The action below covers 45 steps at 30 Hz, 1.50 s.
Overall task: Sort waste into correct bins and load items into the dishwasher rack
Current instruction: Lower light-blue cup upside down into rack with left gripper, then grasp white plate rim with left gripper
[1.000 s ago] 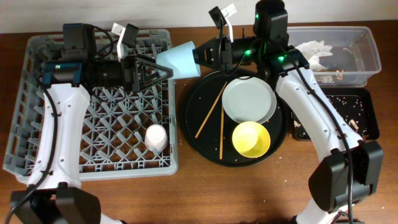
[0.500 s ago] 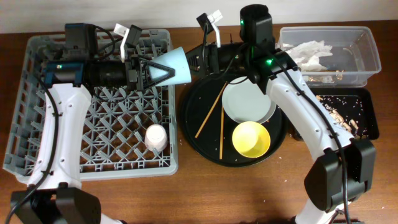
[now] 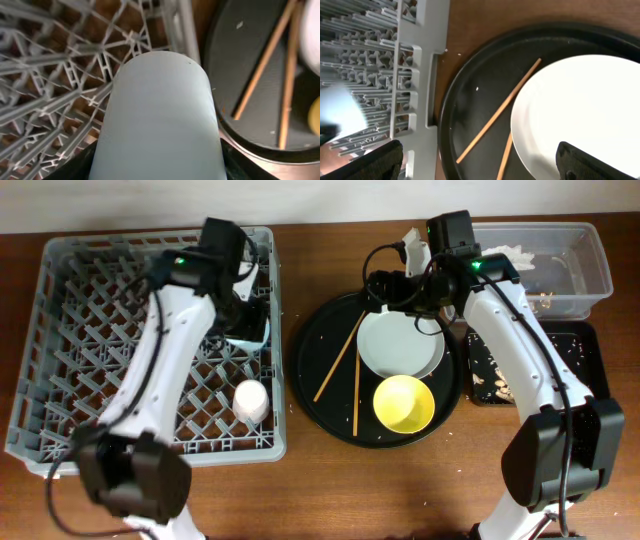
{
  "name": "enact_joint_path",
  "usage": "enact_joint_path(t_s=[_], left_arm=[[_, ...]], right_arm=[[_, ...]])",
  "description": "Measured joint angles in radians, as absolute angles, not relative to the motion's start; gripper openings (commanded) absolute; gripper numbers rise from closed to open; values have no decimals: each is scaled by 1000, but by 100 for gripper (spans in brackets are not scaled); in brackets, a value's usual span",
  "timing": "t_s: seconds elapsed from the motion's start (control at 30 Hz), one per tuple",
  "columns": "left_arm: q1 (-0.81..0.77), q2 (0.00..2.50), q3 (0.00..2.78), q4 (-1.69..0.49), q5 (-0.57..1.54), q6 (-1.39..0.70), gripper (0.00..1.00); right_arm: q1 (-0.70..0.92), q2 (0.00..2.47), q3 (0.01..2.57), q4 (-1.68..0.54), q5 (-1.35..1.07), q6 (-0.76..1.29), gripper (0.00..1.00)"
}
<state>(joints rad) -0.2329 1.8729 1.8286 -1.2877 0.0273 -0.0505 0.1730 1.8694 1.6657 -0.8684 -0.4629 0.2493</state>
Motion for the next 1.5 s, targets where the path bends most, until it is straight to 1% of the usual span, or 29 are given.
enact_joint_path(t_s=[0.07,0.2,0.23,0.27,0.3,0.4,0.43,0.47,0.53,0.6,0.63,0.67,0.7,0.73,0.83,0.9,1.07,1.17,1.23,1.27,1.3,1.33,1.37,1.4,1.47,1.5], left_arm=[[-233,1958,1829,-1291,10,-54,58],[-233,2044,1829,-1290,-1,-54,59],[-233,2055,1829,-1290,-17,-54,77],[-233,2056,1829,-1290,-28,-54,93],[-233,2056,1829,-1290,-36,-51,99],[-233,2056,1829,-1290,-43,-65,99],[-233,2056,1829,-1289,-42,-65,99],[-233,2056,1830,-1289,-42,-65,99],[-233,2056,1879,-1306,-13,-65,99],[-236,2059,1995,-1342,60,-46,99],[-245,2059,2040,-1345,89,-38,99],[-263,2059,2060,-1343,108,-31,99],[-292,2059,2061,-1343,128,-24,99],[-310,2059,2061,-1322,139,-23,99],[-311,2059,2061,-1258,147,-23,99],[-307,2059,2061,-1235,147,-24,99],[-318,2059,2061,-1234,147,-35,99],[-367,2059,2061,-1221,148,-95,99],[-391,2063,2061,-1204,151,-186,99],[-391,2074,2061,-1196,154,-255,97],[-391,2093,2061,-1180,166,-310,93],[-390,2133,2061,-1140,208,-364,84],[-391,2164,2061,-1098,256,-390,80],[-397,2191,2061,-1061,301,-414,76],[-426,2239,2061,-982,345,-465,72],[-458,2276,2061,-953,353,-485,71]], right_arm=[[173,1869,1666,-877,-452,249,98],[173,1869,1666,-880,-448,247,98],[173,1869,1666,-883,-446,247,98],[173,1869,1666,-884,-445,247,98],[173,1869,1666,-884,-445,246,98],[173,1869,1666,-886,-445,245,100],[173,1869,1666,-886,-445,234,93],[173,1869,1666,-886,-445,231,90],[170,1869,1666,-895,-430,225,89],[138,1869,1676,-1014,-350,227,87],[109,1869,1680,-1061,-301,232,80],[76,1869,1683,-1097,-253,234,72],[62,1869,1683,-1112,-228,243,70],[95,1869,1683,-1104,-189,247,69],[260,1875,1686,-1063,-59,260,68],[328,1909,1686,-1054,-17,280,68],[331,1939,1686,-1070,30,322,65],[311,1939,1686,-1065,26,342,63],[297,1939,1686,-1062,26,368,63],[274,1939,1686,-1064,16,395,63],[236,1939,1687,-1071,-2,410,63],[173,1939,1687,-1082,-28,422,63],[120,1939,1688,-1104,-47,426,63],[32,1938,1690,-1142,-73,432,63],[-85,1938,1691,-1193,-89,434,63],[-111,1938,1691,-1200,-89,433,63]])
